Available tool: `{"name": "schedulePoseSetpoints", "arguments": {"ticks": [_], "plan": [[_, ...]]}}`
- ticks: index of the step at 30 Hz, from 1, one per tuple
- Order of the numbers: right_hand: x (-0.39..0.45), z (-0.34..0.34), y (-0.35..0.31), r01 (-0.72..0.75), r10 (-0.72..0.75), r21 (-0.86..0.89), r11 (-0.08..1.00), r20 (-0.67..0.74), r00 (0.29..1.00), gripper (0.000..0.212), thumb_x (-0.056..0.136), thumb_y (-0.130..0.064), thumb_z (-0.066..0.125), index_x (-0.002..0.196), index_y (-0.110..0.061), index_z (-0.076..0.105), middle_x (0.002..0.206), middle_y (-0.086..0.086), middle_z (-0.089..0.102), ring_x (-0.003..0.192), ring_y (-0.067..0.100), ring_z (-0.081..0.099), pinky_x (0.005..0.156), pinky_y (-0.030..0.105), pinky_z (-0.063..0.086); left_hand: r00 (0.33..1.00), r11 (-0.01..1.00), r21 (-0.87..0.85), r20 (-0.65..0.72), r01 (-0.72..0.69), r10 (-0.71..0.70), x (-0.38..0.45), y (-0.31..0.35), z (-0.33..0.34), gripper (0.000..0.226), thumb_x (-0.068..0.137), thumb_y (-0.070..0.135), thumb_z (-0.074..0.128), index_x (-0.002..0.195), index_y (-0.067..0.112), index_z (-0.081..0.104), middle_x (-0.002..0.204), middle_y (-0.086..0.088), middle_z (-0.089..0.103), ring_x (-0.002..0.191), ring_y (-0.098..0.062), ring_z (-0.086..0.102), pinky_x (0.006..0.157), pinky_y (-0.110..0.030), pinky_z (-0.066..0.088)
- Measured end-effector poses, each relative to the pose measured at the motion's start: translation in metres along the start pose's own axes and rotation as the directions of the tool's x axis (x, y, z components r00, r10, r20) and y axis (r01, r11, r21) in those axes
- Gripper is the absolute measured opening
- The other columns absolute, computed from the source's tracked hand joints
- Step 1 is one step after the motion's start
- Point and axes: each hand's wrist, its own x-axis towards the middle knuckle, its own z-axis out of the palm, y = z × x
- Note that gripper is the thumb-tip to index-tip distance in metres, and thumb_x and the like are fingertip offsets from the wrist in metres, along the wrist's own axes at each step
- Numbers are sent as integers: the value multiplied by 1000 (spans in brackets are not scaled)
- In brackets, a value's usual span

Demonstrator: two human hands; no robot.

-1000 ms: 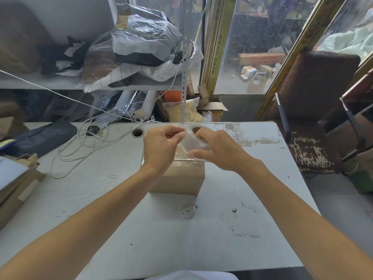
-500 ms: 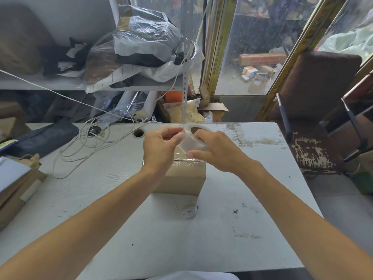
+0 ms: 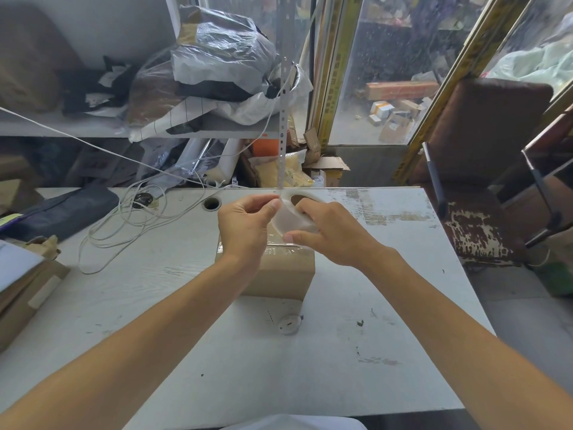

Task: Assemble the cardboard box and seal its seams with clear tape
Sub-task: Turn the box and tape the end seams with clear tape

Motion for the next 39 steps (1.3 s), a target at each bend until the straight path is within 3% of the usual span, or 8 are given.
{"name": "schedulePoseSetpoints", "arguments": {"ticks": [9,14,17,22,27,32,36,39], "plan": [[2,3,-1,3,-3,-19,1000,-1,1000,44,87,-48,67,104,-8,58,98,7,63,83,22,58,72,39,53,999,997,72,-41,-16,19,3,-2,1,7,88,12,74,88,19,77,81,6,75,75,-4,68,77,-23,55],[3,5,-4,-16,16,30,999,10,1000,41,88,-47,67,106,-11,58,92,-1,59,73,10,54,58,16,45,955,886,358,66,-295,291,4,-5,-6,9,91,15,69,94,20,76,82,15,72,77,3,66,73,-12,51],[3,5,-3,-49,48,59,997,18,999,40,88,-47,67,107,-13,58,90,-4,57,72,5,54,57,14,44,908,782,467,143,-413,394,6,-5,-10,9,92,15,68,96,18,76,82,16,69,78,3,66,74,-8,49],[3,7,2,-72,71,37,997,31,997,47,86,-52,67,106,-10,58,94,9,63,80,23,59,69,40,53,883,711,531,194,-460,427,10,-5,-12,9,92,14,65,90,14,74,77,6,69,70,-2,63,70,-18,52],[1,4,1,-59,57,38,998,51,997,41,87,-48,67,103,-11,58,91,6,62,74,16,55,59,25,43,904,694,581,241,-425,353,14,-9,-11,8,92,15,59,90,15,67,78,6,65,73,-13,63,70,-32,53],[0,3,0,-76,74,38,996,61,995,43,87,-49,67,107,-12,58,96,4,63,79,18,59,66,34,52,914,724,559,247,-405,320,15,-9,-9,8,93,12,57,88,16,62,79,6,63,74,-13,60,67,-26,49],[-1,-3,2,-76,74,42,996,51,996,40,87,-46,68,109,-14,57,96,-4,58,78,10,55,59,16,42,924,819,440,270,-369,271,16,-7,-13,10,94,20,66,101,16,71,90,8,71,83,-6,67,79,-24,55],[-2,-5,1,-63,61,31,998,60,996,40,88,-43,69,113,-14,57,99,-5,54,81,11,54,59,12,37,945,902,320,246,-289,215,17,-4,-15,11,88,16,73,99,12,76,89,3,75,84,-12,71,83,-30,58]]}}
